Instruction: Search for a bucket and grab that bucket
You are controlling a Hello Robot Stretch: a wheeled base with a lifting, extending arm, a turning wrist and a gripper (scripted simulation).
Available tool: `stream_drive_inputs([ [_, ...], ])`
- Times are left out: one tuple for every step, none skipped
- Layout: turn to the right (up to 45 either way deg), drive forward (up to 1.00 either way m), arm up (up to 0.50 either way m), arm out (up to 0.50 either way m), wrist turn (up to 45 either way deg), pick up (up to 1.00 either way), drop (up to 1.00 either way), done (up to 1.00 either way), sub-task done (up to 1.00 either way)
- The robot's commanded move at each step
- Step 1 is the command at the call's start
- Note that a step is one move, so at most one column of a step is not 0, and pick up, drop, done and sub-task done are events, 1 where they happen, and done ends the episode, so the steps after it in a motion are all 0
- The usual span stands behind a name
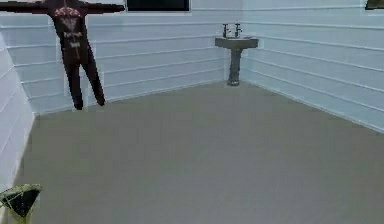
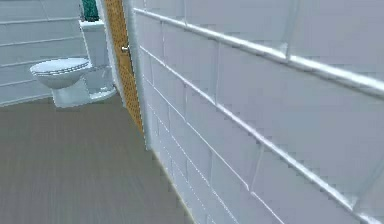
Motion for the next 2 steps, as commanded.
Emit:
stream_drive_inputs([
  [24.0,0.0,0.0,0.0,0.0,0.0,0.0,0.0,0.0],
  [3.0,0.0,0.0,0.0,0.0,0.0,0.0,0.0,0.0],
])
